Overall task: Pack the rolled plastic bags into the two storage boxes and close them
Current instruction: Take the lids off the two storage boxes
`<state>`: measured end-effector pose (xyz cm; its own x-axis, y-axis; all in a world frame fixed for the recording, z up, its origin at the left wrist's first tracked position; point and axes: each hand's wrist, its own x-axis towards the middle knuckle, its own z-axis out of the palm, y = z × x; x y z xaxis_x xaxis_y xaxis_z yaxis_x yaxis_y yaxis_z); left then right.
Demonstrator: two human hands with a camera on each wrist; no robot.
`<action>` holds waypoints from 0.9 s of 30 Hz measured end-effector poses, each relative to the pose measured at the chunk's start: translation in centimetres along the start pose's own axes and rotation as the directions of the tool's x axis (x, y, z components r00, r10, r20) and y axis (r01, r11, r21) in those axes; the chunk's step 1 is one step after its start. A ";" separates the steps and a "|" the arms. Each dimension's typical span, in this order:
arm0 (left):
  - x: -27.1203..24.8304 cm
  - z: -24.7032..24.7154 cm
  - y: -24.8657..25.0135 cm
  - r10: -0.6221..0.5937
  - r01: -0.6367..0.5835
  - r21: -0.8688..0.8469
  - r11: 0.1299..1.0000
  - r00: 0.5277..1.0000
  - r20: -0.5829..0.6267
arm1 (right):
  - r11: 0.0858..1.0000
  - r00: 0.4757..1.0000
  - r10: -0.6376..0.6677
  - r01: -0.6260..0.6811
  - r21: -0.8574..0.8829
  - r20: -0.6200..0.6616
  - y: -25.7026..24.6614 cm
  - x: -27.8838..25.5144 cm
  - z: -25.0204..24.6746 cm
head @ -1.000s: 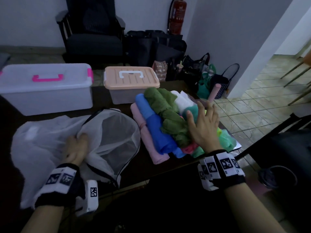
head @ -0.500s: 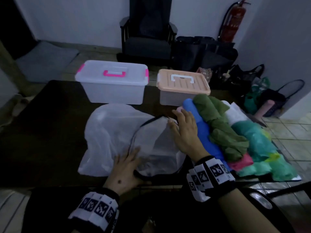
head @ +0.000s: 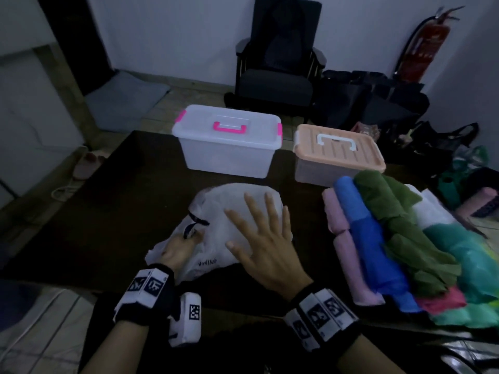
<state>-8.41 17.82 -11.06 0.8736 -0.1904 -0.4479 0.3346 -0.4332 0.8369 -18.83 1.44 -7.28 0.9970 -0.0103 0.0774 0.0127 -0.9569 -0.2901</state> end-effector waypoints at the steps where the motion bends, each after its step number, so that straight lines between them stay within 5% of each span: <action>1: 0.2 -0.4 0.3 -0.020 0.020 0.079 0.997 1.000 -0.005 | 0.996 0.999 -0.012 0.015 -0.086 0.036 -0.1 0.7 1.1; 5: 0.7 -1.7 1.7 -0.037 0.068 0.263 0.962 0.992 -0.121 | 0.976 0.973 0.120 -0.079 -0.204 0.196 0.3 3.6 3.2; 9: 0.4 -2.9 2.3 0.143 -0.026 0.397 0.918 0.953 -0.268 | 0.972 0.857 0.225 -0.162 -0.173 0.463 0.0 5.3 3.9; 11: -0.8 -2.3 2.6 0.401 -0.103 0.660 0.744 0.859 -0.318 | 0.967 0.815 0.253 -0.197 -0.161 0.521 -0.7 6.2 4.2; 12: -1.6 -1.7 2.9 0.551 -0.137 0.765 0.629 0.773 -0.314 | 0.966 0.796 0.260 -0.210 -0.154 0.546 -1.0 6.5 4.3; 14: -3.3 0.2 3.2 0.734 -0.224 0.866 0.448 0.644 -0.213 | 0.961 0.751 0.276 -0.235 -0.147 0.601 -1.6 7.0 4.1; 15: -4.0 1.1 3.4 0.708 -0.245 0.875 0.417 0.692 -0.143 | 0.960 0.733 0.280 -0.235 -0.155 0.620 -1.7 7.2 3.8; 16: -4.1 1.9 3.2 0.586 -0.234 0.842 0.487 0.802 -0.116 | 0.963 0.722 0.266 -0.231 -0.140 0.638 -1.9 7.3 3.2; 17: -3.9 2.3 3.1 0.372 -0.153 0.765 0.625 0.920 -0.121 | 0.961 0.708 0.254 -0.265 -0.086 0.659 -1.9 7.4 2.8; 18: -3.5 2.3 3.0 0.150 -0.042 0.680 0.732 0.983 -0.101 | 0.952 0.708 0.228 -0.305 -0.002 0.669 -1.8 7.8 2.2; 20: -2.1 2.0 2.5 -0.066 0.096 0.643 0.760 0.995 -0.070 | 0.940 0.726 0.156 -0.318 0.126 0.670 -1.7 8.8 0.7; 23: 0.0 -0.1 1.8 -0.118 0.155 0.758 0.634 0.988 -0.103 | 0.971 0.846 0.098 -0.197 0.137 0.524 -2.1 11.2 -2.5; 25: 1.4 -2.2 1.3 -0.130 0.194 0.788 0.585 0.981 -0.144 | 0.984 0.969 0.099 -0.130 0.125 0.226 -2.4 13.2 -4.5; 27: 3.1 -4.4 0.7 -0.123 0.233 0.782 0.578 0.972 -0.199 | 1.000 0.997 0.027 -0.026 0.013 -0.077 -2.6 15.7 -5.8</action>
<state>-3.84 20.81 -10.45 0.8786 0.0430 -0.4757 0.1206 -0.9836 0.1338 -3.62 2.10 0.27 0.9880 -0.0588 0.1430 -0.0126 -0.9524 -0.3045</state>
